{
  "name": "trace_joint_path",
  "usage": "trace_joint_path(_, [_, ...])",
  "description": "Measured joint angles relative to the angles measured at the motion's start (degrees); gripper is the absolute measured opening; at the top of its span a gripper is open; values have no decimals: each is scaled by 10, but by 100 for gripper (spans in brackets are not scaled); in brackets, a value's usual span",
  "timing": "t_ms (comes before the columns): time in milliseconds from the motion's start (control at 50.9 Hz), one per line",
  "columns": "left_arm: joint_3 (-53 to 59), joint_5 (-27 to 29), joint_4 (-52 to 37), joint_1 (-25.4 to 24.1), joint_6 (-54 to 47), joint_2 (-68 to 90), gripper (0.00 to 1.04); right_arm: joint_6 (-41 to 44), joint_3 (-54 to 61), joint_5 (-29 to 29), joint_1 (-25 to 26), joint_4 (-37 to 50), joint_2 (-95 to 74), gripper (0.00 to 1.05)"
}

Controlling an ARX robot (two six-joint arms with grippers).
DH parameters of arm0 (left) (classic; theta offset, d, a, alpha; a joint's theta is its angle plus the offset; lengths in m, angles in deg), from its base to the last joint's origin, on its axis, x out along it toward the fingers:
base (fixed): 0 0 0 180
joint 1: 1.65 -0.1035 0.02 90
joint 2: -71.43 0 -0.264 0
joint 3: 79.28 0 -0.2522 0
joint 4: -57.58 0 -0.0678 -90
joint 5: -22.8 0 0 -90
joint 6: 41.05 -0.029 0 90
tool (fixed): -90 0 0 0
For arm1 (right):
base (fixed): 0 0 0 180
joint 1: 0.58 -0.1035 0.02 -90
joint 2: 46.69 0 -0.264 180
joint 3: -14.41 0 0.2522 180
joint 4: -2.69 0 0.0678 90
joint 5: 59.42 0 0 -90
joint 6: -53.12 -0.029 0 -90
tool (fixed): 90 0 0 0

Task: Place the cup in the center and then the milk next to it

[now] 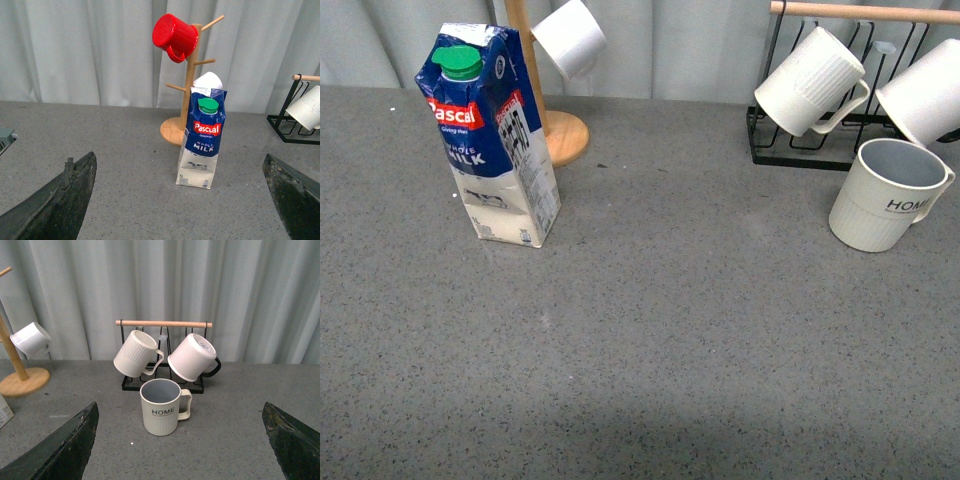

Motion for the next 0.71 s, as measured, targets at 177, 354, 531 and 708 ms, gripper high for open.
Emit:
trace_joint_path(177, [0, 0, 0, 0, 0, 0, 98, 0, 0, 0, 0, 0, 0, 96])
trace_joint_path(354, [0, 0, 0, 0, 0, 0, 98, 0, 0, 0, 0, 0, 0, 96])
trace_joint_path(531, [0, 0, 0, 0, 0, 0, 98, 0, 0, 0, 0, 0, 0, 96])
trace_joint_path(708, [0, 0, 0, 0, 0, 0, 98, 0, 0, 0, 0, 0, 0, 96])
